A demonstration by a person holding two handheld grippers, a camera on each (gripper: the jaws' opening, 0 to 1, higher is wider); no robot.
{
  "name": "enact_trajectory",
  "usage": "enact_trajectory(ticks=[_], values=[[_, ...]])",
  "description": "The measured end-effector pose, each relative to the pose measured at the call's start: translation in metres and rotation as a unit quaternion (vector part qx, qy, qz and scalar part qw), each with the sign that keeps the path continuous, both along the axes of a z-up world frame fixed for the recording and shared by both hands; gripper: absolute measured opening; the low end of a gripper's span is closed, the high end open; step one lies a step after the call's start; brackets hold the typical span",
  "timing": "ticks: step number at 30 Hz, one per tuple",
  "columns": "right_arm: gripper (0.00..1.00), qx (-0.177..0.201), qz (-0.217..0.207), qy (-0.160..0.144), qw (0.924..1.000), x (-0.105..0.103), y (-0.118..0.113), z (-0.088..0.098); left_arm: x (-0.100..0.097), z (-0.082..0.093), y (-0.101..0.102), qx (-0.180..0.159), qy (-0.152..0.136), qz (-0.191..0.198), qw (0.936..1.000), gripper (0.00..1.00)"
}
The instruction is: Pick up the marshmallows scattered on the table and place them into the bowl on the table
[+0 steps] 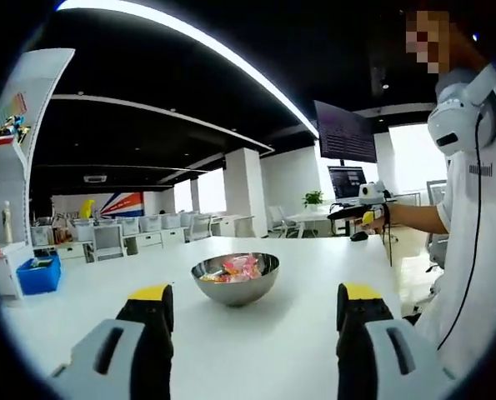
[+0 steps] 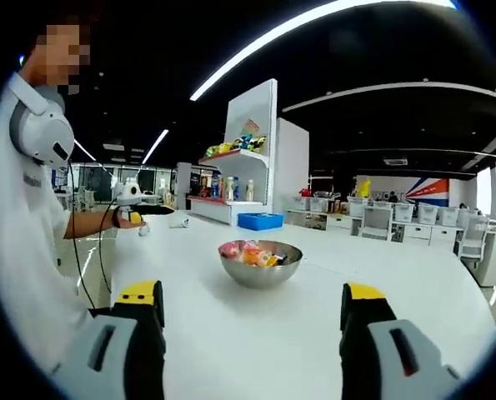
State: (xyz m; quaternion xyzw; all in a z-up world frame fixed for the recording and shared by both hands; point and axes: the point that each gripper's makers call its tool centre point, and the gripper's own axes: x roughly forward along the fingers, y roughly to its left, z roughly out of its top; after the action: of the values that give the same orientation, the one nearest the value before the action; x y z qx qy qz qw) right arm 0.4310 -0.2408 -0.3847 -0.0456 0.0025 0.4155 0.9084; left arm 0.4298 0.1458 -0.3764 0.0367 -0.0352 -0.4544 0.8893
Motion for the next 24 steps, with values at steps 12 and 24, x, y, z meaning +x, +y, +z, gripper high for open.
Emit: enact_trajectory(ticks=[12,24], values=[[0.93,-0.026,0.034,0.025,0.9988,0.065,0.009,-0.028,0.053,-0.023,-0.017,0.061,0.022,-0.031,0.9974,0.8],[0.97,-0.044,0.072,0.029,0.996,0.102,0.048,-0.038,0.094,-0.048,-0.038,0.079,0.042,-0.05,0.9947,0.8]])
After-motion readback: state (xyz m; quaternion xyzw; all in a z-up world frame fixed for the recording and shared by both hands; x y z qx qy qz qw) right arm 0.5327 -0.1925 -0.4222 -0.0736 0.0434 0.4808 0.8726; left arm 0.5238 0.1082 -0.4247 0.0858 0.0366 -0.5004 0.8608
